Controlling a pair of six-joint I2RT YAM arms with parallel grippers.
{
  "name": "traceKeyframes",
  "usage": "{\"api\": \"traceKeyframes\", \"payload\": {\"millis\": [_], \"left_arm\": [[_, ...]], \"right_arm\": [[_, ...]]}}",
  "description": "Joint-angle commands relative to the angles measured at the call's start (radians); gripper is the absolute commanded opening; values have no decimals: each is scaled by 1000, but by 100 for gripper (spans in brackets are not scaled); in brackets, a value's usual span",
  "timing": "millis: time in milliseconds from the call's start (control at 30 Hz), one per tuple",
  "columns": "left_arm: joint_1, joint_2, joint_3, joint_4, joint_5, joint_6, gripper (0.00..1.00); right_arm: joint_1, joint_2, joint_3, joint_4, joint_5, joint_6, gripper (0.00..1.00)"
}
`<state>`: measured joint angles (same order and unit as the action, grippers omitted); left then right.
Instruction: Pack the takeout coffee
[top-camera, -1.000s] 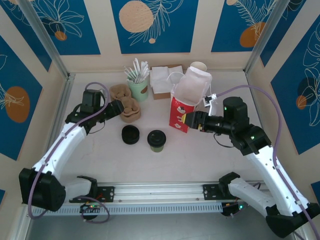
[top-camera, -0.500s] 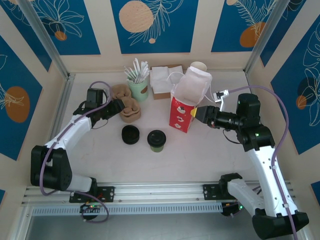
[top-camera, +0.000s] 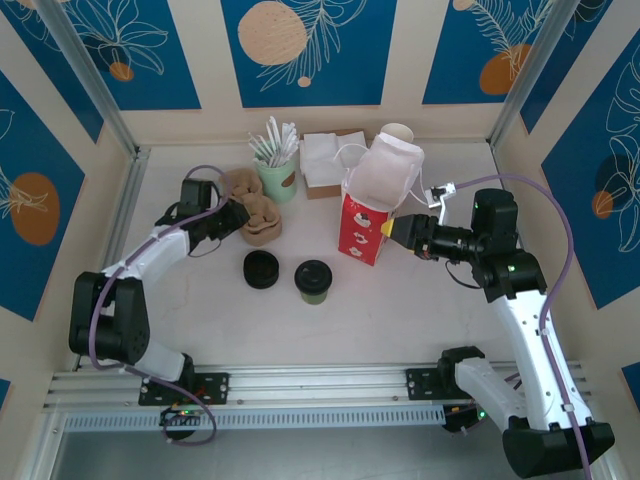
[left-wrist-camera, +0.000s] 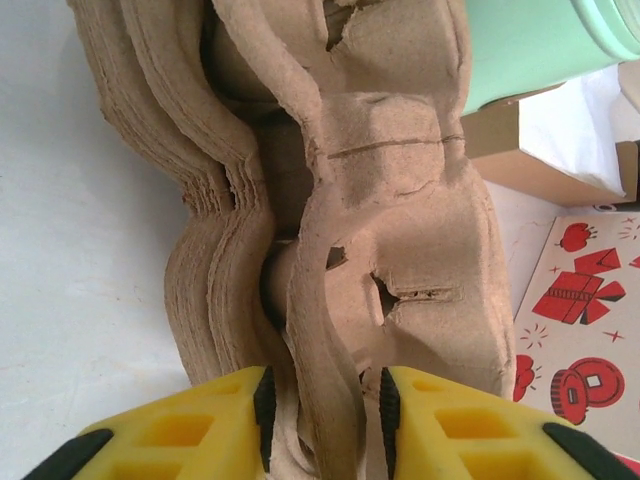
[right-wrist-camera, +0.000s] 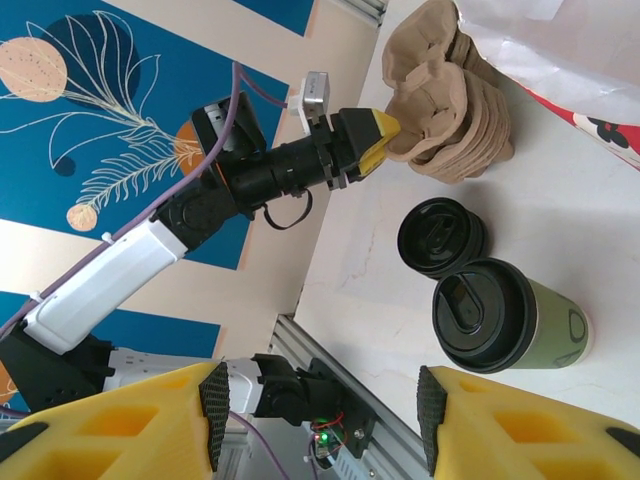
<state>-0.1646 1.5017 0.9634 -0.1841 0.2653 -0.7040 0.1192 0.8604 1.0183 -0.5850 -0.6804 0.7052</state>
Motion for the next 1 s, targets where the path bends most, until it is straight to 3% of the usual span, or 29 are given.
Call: {"api": "traceKeyframes", "payload": {"millis": [0, 533, 733, 967], "left_arm": [[14, 14, -15, 40, 31, -12, 25], [14, -89, -7, 5, 33, -46, 11], [14, -163, 43, -83, 27, -28, 10], [12, -330, 147, -269, -71, 37, 10]], "right_arm": [[-6, 2, -1, -16, -37, -1, 55], [-11, 35, 34, -3, -62, 2, 55], [-10, 37, 43, 25, -63, 13, 54], [-4, 38, 72, 111, -83, 28, 54]]}}
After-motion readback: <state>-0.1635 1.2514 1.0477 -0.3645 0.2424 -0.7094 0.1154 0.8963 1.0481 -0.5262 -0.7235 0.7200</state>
